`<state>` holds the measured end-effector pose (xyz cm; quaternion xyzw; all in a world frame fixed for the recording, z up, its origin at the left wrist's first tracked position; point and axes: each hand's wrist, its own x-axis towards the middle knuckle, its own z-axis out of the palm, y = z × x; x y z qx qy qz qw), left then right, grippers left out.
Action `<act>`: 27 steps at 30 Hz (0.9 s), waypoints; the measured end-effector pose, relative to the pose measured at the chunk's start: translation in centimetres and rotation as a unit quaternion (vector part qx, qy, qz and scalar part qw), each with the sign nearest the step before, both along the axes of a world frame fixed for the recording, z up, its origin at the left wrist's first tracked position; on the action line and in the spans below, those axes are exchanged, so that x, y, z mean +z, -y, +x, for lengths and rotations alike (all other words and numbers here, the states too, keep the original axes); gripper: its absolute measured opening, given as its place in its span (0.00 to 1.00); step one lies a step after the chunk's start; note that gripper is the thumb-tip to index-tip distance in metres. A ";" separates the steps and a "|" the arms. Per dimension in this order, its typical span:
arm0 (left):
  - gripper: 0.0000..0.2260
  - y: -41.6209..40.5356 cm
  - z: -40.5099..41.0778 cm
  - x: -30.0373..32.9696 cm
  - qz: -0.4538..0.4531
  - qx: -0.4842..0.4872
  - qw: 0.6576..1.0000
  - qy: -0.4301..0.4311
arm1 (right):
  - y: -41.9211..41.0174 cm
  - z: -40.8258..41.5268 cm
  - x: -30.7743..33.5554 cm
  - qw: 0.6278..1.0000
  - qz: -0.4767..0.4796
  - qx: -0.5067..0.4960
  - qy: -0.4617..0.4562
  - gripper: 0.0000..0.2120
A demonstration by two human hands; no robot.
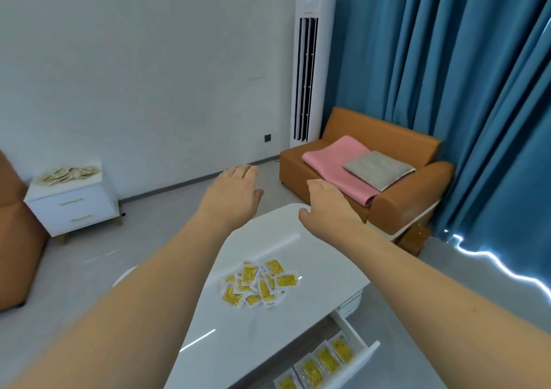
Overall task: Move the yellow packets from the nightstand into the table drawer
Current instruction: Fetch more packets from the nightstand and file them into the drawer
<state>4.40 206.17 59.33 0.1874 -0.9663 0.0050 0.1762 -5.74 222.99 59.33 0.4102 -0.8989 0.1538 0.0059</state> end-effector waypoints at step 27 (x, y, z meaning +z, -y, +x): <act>0.23 43.0 29.2 3.0 0.060 0.042 0.997 -0.010 | 41.9 27.3 3.1 0.994 -0.055 -0.037 0.092 0.23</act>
